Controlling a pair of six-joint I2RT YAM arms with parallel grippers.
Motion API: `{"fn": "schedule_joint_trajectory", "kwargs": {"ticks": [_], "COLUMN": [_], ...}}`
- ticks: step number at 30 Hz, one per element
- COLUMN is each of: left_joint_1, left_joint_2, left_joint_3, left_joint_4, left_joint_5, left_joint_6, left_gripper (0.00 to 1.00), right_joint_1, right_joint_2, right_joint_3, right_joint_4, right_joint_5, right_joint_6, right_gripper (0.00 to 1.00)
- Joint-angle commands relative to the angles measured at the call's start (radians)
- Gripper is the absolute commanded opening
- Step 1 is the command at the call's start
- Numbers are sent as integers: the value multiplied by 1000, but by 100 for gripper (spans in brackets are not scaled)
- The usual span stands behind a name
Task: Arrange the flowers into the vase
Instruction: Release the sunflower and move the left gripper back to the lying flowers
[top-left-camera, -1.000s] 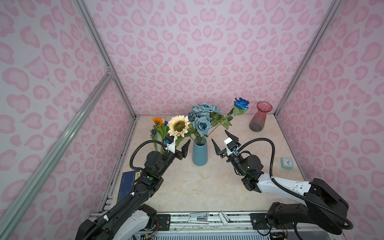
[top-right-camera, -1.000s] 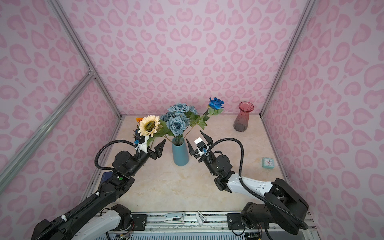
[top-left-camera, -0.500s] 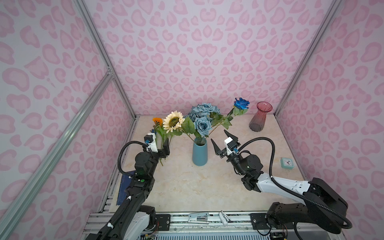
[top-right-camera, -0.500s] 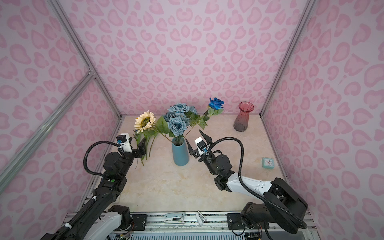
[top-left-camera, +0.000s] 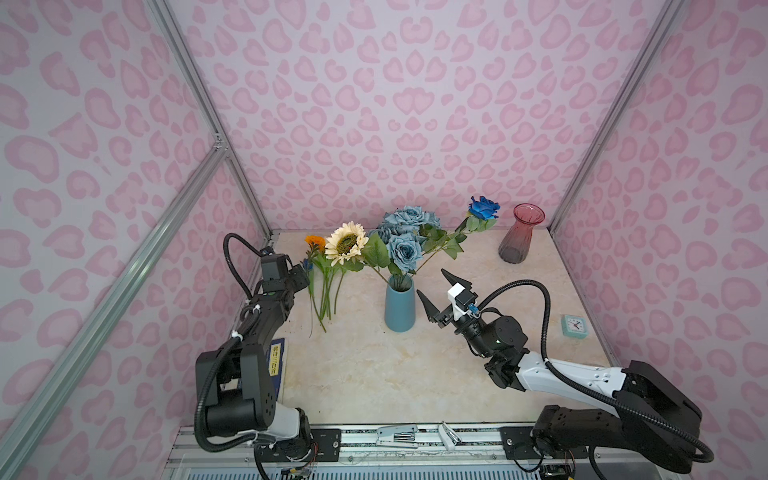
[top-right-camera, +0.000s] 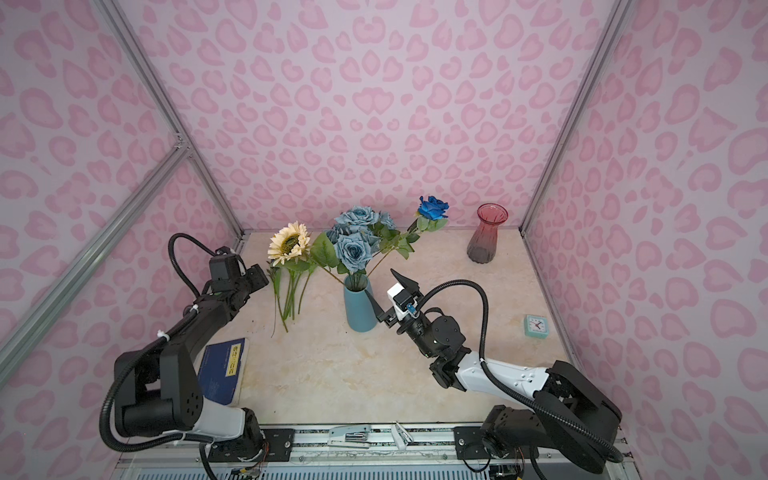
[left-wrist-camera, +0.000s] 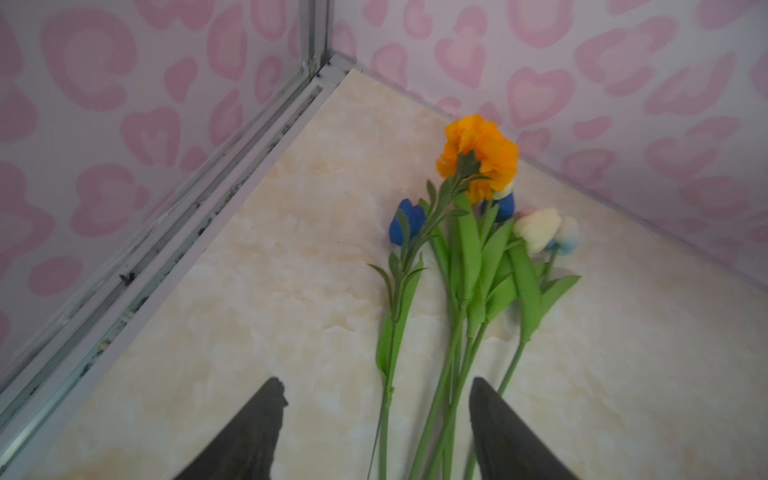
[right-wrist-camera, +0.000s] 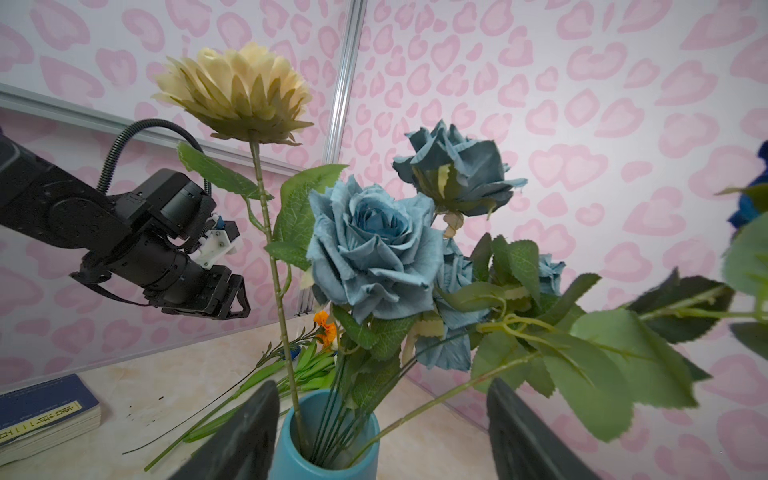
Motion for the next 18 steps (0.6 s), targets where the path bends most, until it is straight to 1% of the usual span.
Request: {"fn": "schedule_joint_trajectory", "kwargs": {"ticks": [1,4,7,10,15,17,18], "left_joint_1": [2,-8,-20,-26,-33,-38,-38], "left_joint_2": [115,237,314,351,404,419,429], "left_joint_3": [129,261,331,353,404,414,420], "left_joint_4": [-225,-345,-422,-445,-477,-485,-490], "left_joint_5": [51,46,17,-12,25,17,15], "left_joint_6": [32,97,130,145,162,166,169], "left_gripper": [70,66,61,56,44,42,37], "right_joint_1": [0,2,1,1,0,1,1], "right_joint_2": [-13,-13,-9,-5,8,7,4], "right_joint_3": [-8,-10,-10,-11,-11,-11,-12], "right_joint_4": [2,2,8,20,34,37,37], "right_joint_5": [18,21,19,23,24,25,25], "right_joint_6": [-23,-27,-30,-31,-34,-38,-40], "right_gripper": [78,78,78,78,78,78,78]}}
